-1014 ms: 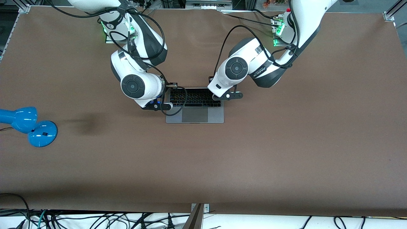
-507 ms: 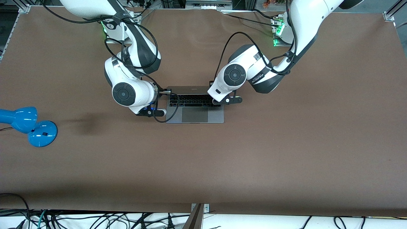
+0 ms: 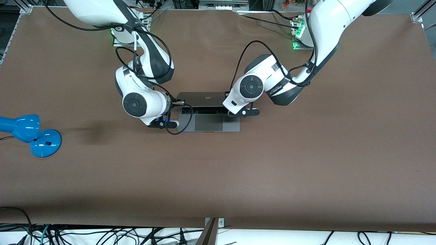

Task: Close laptop with both arms from behind
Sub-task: 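Push the screen forward with both grippers, tilting it down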

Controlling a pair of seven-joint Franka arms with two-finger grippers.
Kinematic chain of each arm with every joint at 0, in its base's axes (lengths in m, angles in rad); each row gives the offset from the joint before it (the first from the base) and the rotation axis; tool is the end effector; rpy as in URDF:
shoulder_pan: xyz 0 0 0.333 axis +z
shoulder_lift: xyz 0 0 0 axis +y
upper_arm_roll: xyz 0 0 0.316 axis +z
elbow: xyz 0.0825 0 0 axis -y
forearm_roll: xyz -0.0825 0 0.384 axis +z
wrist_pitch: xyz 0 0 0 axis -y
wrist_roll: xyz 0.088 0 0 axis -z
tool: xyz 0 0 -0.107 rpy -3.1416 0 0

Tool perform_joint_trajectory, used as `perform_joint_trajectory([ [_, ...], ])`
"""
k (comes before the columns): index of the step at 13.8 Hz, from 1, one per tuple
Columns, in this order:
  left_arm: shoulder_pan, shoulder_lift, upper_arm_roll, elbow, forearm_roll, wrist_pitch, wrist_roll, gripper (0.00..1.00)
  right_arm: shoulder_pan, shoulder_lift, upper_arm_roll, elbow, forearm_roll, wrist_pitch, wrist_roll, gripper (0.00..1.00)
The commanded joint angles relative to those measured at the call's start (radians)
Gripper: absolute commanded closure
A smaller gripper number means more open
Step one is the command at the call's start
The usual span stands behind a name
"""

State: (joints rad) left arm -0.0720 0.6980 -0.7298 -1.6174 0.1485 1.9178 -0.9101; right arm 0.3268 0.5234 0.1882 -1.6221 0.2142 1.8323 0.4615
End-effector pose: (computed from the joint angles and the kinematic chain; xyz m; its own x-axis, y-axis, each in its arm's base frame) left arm 0.5070 -0.4202 0.2817 0.9206 0.0986 -0.3779 0.1167 -0.9928 0.0252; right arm 0.5628 0.3229 0.3053 0.9175 -0.0194 -0.3974 -0.0660 -0.9924 -0.1038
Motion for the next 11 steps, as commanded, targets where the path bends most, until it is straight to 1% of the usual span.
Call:
perform_joint_trajectory([
  [1,-0.034,0.032,0.029,0.059,0.031,-0.008,0.01,1.0,-0.003,0.015,0.005,-0.002,-0.013,0.054,-0.01,0.95],
  [6,-0.078,0.089,0.076,0.134,0.031,-0.007,0.013,1.0,-0.002,0.049,0.004,-0.001,-0.015,0.128,-0.046,0.95],
  [11,-0.097,0.129,0.101,0.175,0.052,0.006,0.013,1.0,-0.003,0.067,-0.009,-0.001,-0.065,0.154,-0.092,0.95],
])
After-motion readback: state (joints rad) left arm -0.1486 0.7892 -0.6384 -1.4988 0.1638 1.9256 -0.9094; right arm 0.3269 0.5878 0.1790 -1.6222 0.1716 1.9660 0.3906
